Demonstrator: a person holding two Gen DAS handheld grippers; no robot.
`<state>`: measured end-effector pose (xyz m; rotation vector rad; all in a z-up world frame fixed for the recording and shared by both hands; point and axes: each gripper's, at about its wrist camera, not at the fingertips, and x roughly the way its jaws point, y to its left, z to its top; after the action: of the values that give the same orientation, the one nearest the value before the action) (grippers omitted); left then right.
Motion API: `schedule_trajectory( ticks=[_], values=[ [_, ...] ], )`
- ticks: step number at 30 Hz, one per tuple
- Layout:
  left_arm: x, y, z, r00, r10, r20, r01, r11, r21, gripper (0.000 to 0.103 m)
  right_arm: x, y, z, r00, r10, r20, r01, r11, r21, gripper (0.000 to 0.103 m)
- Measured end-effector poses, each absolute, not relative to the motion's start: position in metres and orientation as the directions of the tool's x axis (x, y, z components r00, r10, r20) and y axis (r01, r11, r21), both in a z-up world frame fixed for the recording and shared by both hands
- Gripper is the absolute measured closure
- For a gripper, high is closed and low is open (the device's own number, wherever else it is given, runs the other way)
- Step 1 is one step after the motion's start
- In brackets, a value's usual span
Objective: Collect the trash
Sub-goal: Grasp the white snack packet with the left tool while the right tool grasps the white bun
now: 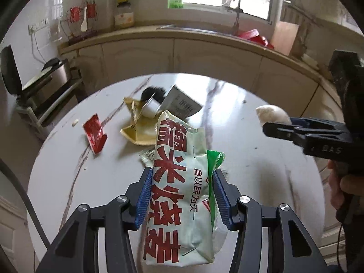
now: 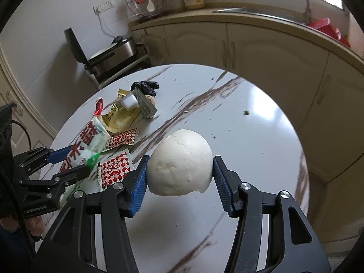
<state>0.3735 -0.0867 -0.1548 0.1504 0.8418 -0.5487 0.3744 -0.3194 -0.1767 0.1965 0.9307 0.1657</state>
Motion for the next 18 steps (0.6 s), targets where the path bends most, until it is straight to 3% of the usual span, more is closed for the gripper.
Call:
schedule_trajectory(
  ticks=[18],
  values=[
    [0.316,-0.209,-0.110,0.507,-0.588,-0.630,0.638,0.747,-0.184,0.055,0.290,-0.427,-0.129,0.707,0.097,-0.700,0.113,0.962,0.248,0.051]
  ],
)
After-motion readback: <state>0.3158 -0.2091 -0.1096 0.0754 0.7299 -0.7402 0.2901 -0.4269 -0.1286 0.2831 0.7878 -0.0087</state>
